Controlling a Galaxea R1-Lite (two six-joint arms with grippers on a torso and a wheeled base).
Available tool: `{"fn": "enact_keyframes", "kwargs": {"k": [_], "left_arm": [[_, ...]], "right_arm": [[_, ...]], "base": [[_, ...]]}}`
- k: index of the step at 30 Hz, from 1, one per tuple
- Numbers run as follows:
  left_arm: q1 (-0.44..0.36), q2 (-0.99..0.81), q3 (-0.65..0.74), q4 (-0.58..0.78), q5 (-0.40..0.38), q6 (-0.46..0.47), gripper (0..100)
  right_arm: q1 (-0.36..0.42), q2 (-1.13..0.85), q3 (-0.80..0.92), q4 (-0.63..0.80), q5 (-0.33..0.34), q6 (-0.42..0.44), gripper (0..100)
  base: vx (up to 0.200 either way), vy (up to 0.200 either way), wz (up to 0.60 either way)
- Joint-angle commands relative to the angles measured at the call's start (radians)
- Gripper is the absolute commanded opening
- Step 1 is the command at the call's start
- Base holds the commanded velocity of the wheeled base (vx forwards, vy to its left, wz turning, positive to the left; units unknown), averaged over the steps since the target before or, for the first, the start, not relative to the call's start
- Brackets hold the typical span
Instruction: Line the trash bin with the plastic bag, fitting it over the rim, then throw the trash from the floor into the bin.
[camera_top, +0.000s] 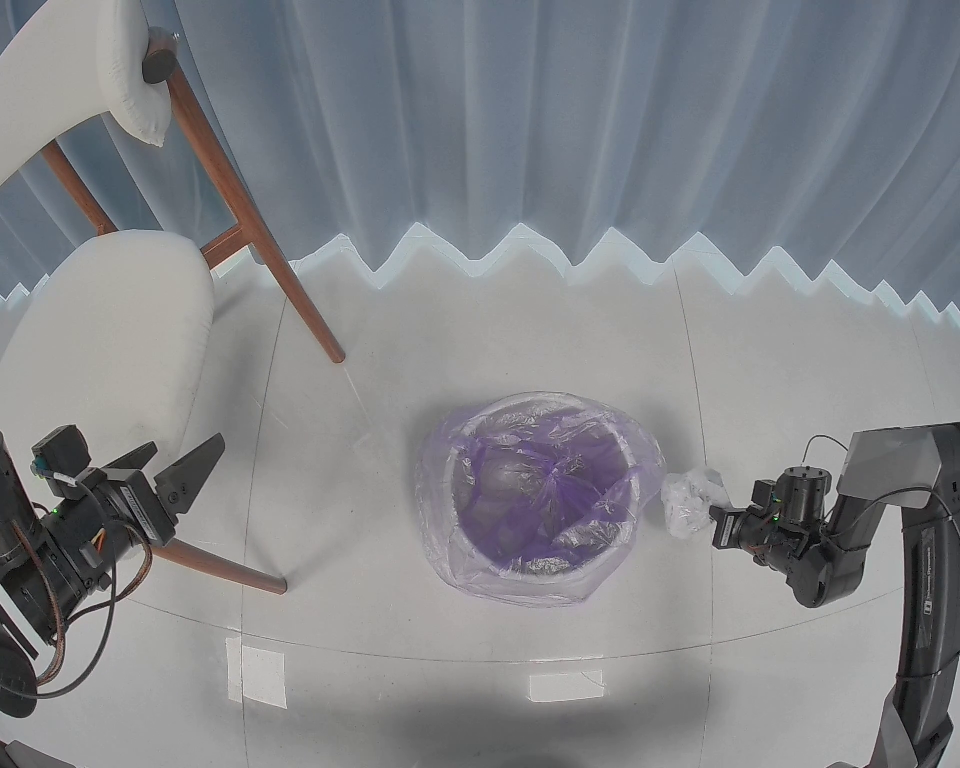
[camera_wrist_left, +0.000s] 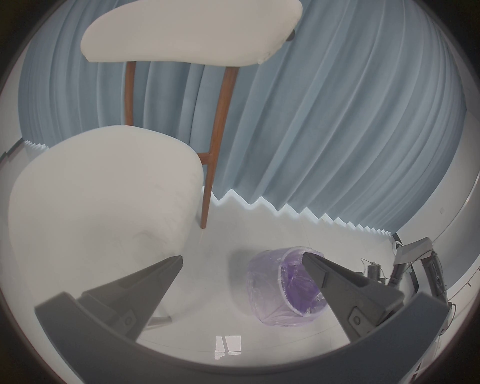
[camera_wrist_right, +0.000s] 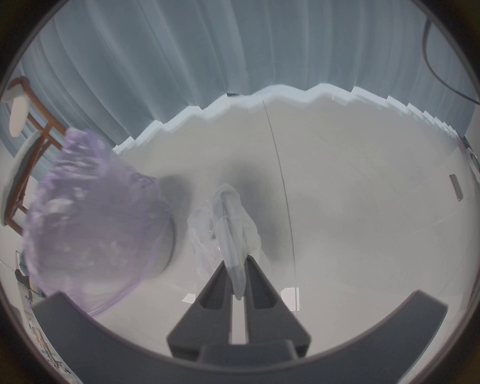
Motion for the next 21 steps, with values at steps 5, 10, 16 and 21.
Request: {"fn": "enact_keyframes", "kwargs": {"k": [5, 10, 16, 21], "left_arm": [[0.086, -0.200, 0.128, -0.016, 0.031, 0.008, 100], [0.119, -0.258, 0.200, -0.011, 0.039, 0.010, 100], [0.128, -0.326, 0.257, 0.006, 0.039, 0.022, 100], [0.149, -0.340, 0.257, 0.050, 0.037, 0.046, 100]], "right_arm": [[0.012, -0.811, 0.570, -0.309, 0.006, 0.022, 0], [0.124, -0.940, 0.596, -0.302, 0.006, 0.008, 0], [0.194, -0.949, 0.714, -0.284, 0.007, -0.043, 0], [0.309, -0.907, 0.704, -0.284, 0.011, -0.043, 0]], "base": [[0.000, 0.000, 0.00], [0.000, 0.000, 0.00], [0.000, 0.000, 0.00], [0.000, 0.000, 0.00]]}}
